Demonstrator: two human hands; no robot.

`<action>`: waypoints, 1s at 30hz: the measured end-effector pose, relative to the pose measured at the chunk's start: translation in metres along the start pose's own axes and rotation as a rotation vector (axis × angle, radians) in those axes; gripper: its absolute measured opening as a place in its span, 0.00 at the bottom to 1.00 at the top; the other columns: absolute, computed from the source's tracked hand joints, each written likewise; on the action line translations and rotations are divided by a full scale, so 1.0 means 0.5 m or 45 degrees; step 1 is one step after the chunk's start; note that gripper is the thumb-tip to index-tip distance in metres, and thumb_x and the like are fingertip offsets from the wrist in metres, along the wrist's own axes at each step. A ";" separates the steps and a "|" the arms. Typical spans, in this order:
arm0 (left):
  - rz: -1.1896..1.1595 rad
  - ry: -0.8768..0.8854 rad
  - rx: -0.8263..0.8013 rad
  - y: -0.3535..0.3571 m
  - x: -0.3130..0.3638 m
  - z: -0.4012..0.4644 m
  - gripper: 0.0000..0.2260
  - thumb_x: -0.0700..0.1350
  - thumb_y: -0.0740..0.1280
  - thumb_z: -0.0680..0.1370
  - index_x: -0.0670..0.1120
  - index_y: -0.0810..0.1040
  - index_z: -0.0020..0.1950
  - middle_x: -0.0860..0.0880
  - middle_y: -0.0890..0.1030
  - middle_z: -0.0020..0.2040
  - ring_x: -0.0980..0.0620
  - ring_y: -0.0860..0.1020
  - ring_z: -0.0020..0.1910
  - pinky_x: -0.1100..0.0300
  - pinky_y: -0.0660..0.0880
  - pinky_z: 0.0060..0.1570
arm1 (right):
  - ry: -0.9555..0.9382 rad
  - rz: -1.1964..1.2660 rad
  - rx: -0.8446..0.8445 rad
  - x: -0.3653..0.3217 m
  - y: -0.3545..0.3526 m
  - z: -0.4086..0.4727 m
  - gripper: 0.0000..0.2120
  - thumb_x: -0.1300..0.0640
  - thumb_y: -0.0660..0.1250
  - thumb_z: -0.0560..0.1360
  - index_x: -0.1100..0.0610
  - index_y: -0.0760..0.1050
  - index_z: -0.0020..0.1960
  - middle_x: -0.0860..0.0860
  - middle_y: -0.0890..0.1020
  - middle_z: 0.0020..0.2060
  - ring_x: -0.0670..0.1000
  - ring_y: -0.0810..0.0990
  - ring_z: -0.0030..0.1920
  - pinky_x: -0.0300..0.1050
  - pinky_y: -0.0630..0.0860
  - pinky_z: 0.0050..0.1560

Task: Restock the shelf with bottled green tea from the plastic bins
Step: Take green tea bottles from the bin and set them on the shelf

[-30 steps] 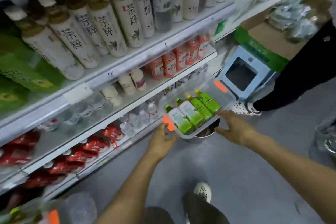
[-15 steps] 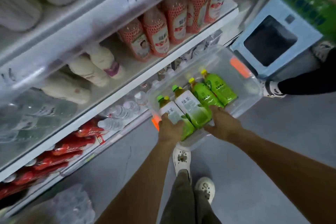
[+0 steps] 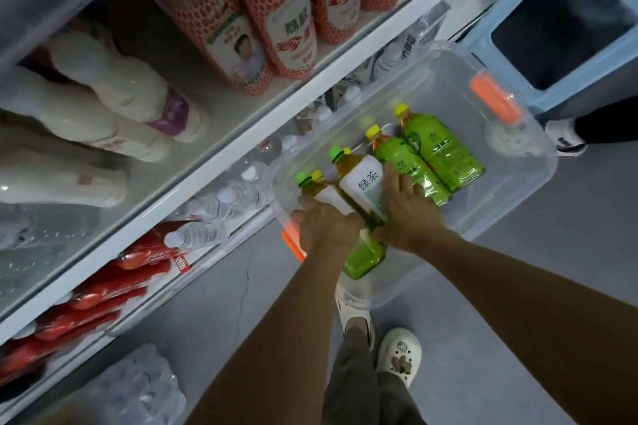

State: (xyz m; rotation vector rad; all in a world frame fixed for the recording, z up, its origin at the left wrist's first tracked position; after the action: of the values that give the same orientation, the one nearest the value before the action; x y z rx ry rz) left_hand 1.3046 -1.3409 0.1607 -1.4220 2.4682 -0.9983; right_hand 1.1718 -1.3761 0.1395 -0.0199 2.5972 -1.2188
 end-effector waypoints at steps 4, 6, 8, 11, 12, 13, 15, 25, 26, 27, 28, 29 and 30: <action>-0.103 -0.112 -0.061 -0.002 0.017 0.019 0.47 0.59 0.68 0.77 0.37 0.42 0.80 0.38 0.56 0.76 0.40 0.61 0.74 0.55 0.65 0.67 | 0.082 -0.111 0.073 0.008 -0.001 0.016 0.56 0.42 0.73 0.67 0.59 0.39 0.79 0.59 0.65 0.66 0.62 0.68 0.66 0.58 0.71 0.62; -0.158 -0.142 -0.028 0.003 0.023 0.023 0.49 0.59 0.70 0.76 0.38 0.42 0.80 0.38 0.57 0.75 0.41 0.62 0.73 0.56 0.67 0.65 | 0.103 -0.125 0.085 0.017 0.003 0.031 0.57 0.39 0.73 0.67 0.59 0.41 0.78 0.59 0.66 0.66 0.62 0.68 0.66 0.57 0.71 0.60; -0.170 -0.148 0.009 0.009 0.025 0.025 0.50 0.59 0.70 0.76 0.39 0.40 0.80 0.38 0.57 0.75 0.41 0.63 0.72 0.55 0.69 0.63 | 0.087 -0.097 0.101 0.025 0.003 0.039 0.55 0.37 0.74 0.65 0.59 0.46 0.77 0.59 0.68 0.64 0.61 0.70 0.64 0.57 0.72 0.58; -0.256 -0.183 0.017 0.025 0.020 0.030 0.51 0.58 0.73 0.75 0.43 0.39 0.81 0.36 0.57 0.74 0.37 0.69 0.69 0.51 0.72 0.61 | 0.051 0.049 0.068 0.044 -0.005 0.053 0.48 0.42 0.77 0.65 0.59 0.54 0.73 0.59 0.70 0.62 0.62 0.71 0.63 0.58 0.73 0.57; -0.298 -0.202 0.020 0.031 0.020 0.033 0.52 0.58 0.74 0.73 0.45 0.39 0.81 0.36 0.58 0.73 0.36 0.71 0.68 0.50 0.73 0.61 | 0.060 0.140 0.027 0.053 -0.010 0.059 0.47 0.44 0.78 0.64 0.60 0.56 0.72 0.59 0.70 0.62 0.62 0.71 0.63 0.59 0.74 0.58; -0.334 -0.217 0.030 0.036 0.021 0.037 0.53 0.56 0.76 0.72 0.46 0.40 0.80 0.36 0.57 0.73 0.35 0.71 0.67 0.49 0.74 0.62 | 0.087 0.247 -0.006 0.064 -0.013 0.068 0.46 0.46 0.79 0.64 0.61 0.57 0.71 0.60 0.70 0.62 0.63 0.71 0.63 0.59 0.73 0.59; -0.370 -0.227 0.040 0.040 0.023 0.044 0.53 0.54 0.77 0.71 0.47 0.41 0.80 0.36 0.57 0.72 0.33 0.72 0.66 0.45 0.75 0.64 | 0.187 0.464 -0.033 0.082 -0.026 0.075 0.45 0.50 0.81 0.62 0.61 0.59 0.69 0.59 0.73 0.61 0.61 0.73 0.61 0.56 0.75 0.58; -0.540 -0.014 -0.021 -0.004 0.012 0.002 0.48 0.46 0.79 0.70 0.49 0.49 0.78 0.40 0.64 0.67 0.37 0.73 0.63 0.53 0.75 0.54 | 0.390 1.023 -0.052 0.077 -0.092 0.000 0.46 0.50 0.85 0.51 0.58 0.67 0.62 0.52 0.81 0.53 0.55 0.82 0.51 0.54 0.81 0.53; -0.574 0.016 -0.026 -0.015 0.011 -0.008 0.48 0.46 0.80 0.69 0.48 0.50 0.78 0.40 0.65 0.66 0.38 0.73 0.62 0.51 0.77 0.56 | 0.392 1.045 -0.051 0.073 -0.106 -0.015 0.46 0.50 0.86 0.51 0.58 0.68 0.62 0.52 0.82 0.52 0.54 0.82 0.51 0.54 0.81 0.52; -0.609 0.045 -0.023 -0.027 0.008 -0.018 0.48 0.46 0.80 0.67 0.48 0.51 0.77 0.41 0.67 0.65 0.38 0.74 0.62 0.48 0.78 0.58 | 0.377 1.061 -0.049 0.069 -0.120 -0.029 0.48 0.47 0.86 0.48 0.57 0.69 0.62 0.51 0.83 0.52 0.53 0.83 0.50 0.53 0.82 0.51; -0.648 0.075 -0.016 -0.041 0.004 -0.032 0.49 0.46 0.81 0.65 0.47 0.53 0.76 0.41 0.70 0.64 0.40 0.76 0.60 0.47 0.78 0.58 | 0.356 1.082 -0.056 0.065 -0.137 -0.044 0.50 0.43 0.85 0.44 0.56 0.72 0.61 0.50 0.84 0.51 0.52 0.84 0.48 0.53 0.83 0.49; -0.695 0.091 -0.010 -0.056 -0.002 -0.048 0.49 0.46 0.82 0.64 0.47 0.53 0.75 0.42 0.74 0.62 0.41 0.78 0.59 0.46 0.79 0.58 | 0.343 1.105 -0.068 0.064 -0.147 -0.059 0.50 0.42 0.84 0.42 0.55 0.73 0.61 0.50 0.85 0.50 0.52 0.85 0.47 0.52 0.83 0.47; -0.755 0.093 -0.006 -0.072 -0.009 -0.065 0.49 0.46 0.83 0.64 0.46 0.54 0.75 0.44 0.77 0.60 0.44 0.79 0.56 0.47 0.80 0.57 | 0.339 1.137 -0.075 0.058 -0.160 -0.078 0.49 0.43 0.84 0.42 0.55 0.74 0.60 0.50 0.85 0.50 0.52 0.85 0.46 0.52 0.84 0.47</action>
State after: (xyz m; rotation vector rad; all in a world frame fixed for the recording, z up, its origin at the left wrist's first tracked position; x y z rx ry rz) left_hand 1.3197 -1.3336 0.2064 -2.2208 2.1215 -1.1453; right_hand 1.1259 -1.4022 0.2167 1.2105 2.3459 -0.8238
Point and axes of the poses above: each hand's wrist, its own z-axis towards the middle knuckle, its own y-axis out of the palm, x = y × z, the point moved 1 cm from there along z, towards the middle knuckle
